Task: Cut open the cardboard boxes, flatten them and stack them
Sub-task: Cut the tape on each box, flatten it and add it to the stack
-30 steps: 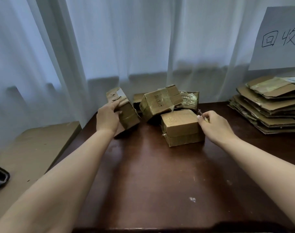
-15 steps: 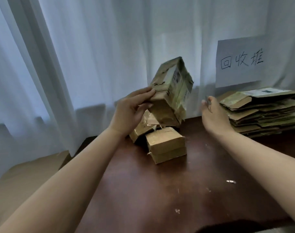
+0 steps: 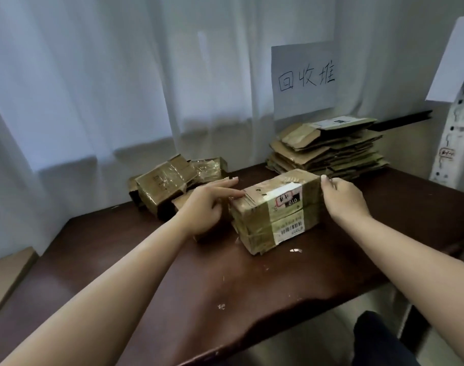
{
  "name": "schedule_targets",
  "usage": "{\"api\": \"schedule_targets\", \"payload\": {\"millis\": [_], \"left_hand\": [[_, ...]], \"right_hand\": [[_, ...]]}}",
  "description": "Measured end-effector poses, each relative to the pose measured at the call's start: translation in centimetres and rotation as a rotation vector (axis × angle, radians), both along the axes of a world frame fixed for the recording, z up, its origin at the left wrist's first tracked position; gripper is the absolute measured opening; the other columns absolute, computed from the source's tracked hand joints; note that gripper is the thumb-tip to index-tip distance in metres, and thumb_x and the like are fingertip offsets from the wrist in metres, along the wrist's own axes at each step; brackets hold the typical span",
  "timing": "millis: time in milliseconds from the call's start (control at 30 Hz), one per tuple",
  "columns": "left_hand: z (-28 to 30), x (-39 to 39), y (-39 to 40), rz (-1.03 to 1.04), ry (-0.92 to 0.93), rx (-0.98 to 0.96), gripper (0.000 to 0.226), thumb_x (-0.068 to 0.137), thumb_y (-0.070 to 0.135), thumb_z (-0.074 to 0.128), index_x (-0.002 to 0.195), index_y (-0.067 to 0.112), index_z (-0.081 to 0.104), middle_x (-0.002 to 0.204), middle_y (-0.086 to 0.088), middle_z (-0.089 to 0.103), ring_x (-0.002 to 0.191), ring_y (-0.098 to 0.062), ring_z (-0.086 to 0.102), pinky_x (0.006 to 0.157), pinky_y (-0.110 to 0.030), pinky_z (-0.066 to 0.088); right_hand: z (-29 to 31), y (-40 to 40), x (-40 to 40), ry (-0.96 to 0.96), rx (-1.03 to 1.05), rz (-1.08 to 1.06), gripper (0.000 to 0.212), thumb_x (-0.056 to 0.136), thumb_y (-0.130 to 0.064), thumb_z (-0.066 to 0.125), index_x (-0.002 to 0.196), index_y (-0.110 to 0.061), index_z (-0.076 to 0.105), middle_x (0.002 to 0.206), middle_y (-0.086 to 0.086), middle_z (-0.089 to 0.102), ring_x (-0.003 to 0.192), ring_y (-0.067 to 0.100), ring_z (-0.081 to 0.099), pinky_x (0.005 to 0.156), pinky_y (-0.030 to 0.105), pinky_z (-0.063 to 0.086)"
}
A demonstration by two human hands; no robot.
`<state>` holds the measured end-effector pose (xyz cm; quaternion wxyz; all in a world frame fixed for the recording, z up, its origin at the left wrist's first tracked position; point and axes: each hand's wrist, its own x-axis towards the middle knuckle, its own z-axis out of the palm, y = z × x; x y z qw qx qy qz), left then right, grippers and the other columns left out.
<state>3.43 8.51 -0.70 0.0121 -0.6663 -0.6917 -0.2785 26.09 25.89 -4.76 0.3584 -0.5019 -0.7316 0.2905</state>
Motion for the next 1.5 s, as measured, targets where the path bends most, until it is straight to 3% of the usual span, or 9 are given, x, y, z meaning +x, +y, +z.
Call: {"api": "schedule_targets", "payload": {"millis": [100,200,300,367,500,600,700,1000,1500], "left_hand": [[0.6,2.0,0.7,0.039,-0.085,0.069,0.052,0.076,-0.002,0.044,0.114,0.021,0.071,0.139,-0.002,0.054,0.137,-0.011,0.039,0.117,-0.024,0.023],[1.6,4.3,1.7,-0.002,-0.12,0.125,0.042,0.08,0.02,0.047,0.114,0.022,0.071,0.136,0.001,0.057,0.134,-0.005,0.04,0.11,-0.016,0.027],[1.4,5.4,3.4,-0.081,0.03,-0.014,0.046,0.087,0.045,0.05,0.129,0.031,0.061,0.147,0.002,0.046,0.141,-0.01,0.032,0.116,-0.035,0.026],[0.4,5.4,4.8,-0.054,0.159,-0.181,0.056,0.089,0.055,0.05,0.142,0.039,0.043,0.155,0.005,0.032,0.146,-0.016,0.023,0.117,-0.048,0.024],[-0.1,4.6,6.8,0.002,0.18,-0.206,0.05,0.096,0.049,0.048,0.144,0.046,0.036,0.154,0.011,0.033,0.143,-0.013,0.029,0.113,-0.042,0.033],[0.2,4.2,7.8,-0.014,0.133,-0.211,0.047,0.095,0.052,0.049,0.14,0.048,0.039,0.151,0.015,0.036,0.14,-0.005,0.032,0.113,-0.037,0.034],[0.0,3.8,8.5,0.005,0.095,-0.216,0.049,0.089,0.065,0.046,0.136,0.055,0.041,0.148,0.022,0.039,0.137,-0.003,0.036,0.111,-0.039,0.036],[-0.3,4.4,8.6,0.037,0.035,-0.171,0.044,0.088,0.067,0.047,0.132,0.058,0.045,0.144,0.027,0.041,0.135,0.0,0.039,0.102,-0.028,0.039],[-0.2,6.0,8.3,0.077,0.1,-0.169,0.041,0.093,0.063,0.042,0.133,0.055,0.046,0.144,0.024,0.044,0.132,-0.007,0.044,0.09,-0.026,0.04]], "right_hand": [[-0.3,0.1,0.1,0.043,0.011,-0.011,0.043,0.099,-0.047,0.033,0.086,-0.015,0.058,0.09,0.004,0.062,0.09,0.028,0.056,0.072,0.034,0.038],[-0.4,-0.1,0.2,0.067,0.017,-0.026,0.038,0.098,-0.046,0.037,0.1,-0.015,0.059,0.099,0.005,0.063,0.1,0.03,0.057,0.076,0.035,0.04],[-1.0,-0.4,0.5,0.109,0.015,-0.031,0.036,0.096,-0.043,0.047,0.117,-0.015,0.054,0.113,0.005,0.062,0.109,0.028,0.056,0.082,0.035,0.04],[-1.5,-0.4,1.0,0.137,0.011,-0.031,0.038,0.092,-0.04,0.056,0.12,-0.015,0.05,0.104,0.002,0.06,0.103,0.027,0.057,0.084,0.035,0.042],[-2.6,-0.3,1.7,0.212,0.03,-0.001,0.027,0.09,-0.023,0.062,0.112,-0.013,0.049,0.084,-0.006,0.05,0.086,0.018,0.053,0.075,0.027,0.038],[-4.0,-0.8,1.7,0.32,-0.039,0.102,0.006,0.094,-0.021,0.055,0.093,-0.016,0.053,0.082,0.002,0.061,0.065,0.015,0.059,0.057,0.03,0.048],[-5.0,-1.0,1.5,0.415,-0.117,0.162,0.012,0.097,-0.018,0.051,0.086,-0.019,0.053,0.068,0.006,0.064,0.047,0.014,0.056,0.043,0.027,0.046],[-5.6,0.1,1.1,0.383,-0.138,0.007,0.008,0.095,-0.02,0.049,0.093,-0.015,0.055,0.062,0.003,0.066,0.037,0.01,0.05,0.044,0.023,0.038],[-6.0,1.0,0.5,0.461,-0.139,-0.038,0.01,0.093,-0.024,0.058,0.083,-0.026,0.055,0.06,0.001,0.066,0.05,0.016,0.058,0.055,0.037,0.051]]}}
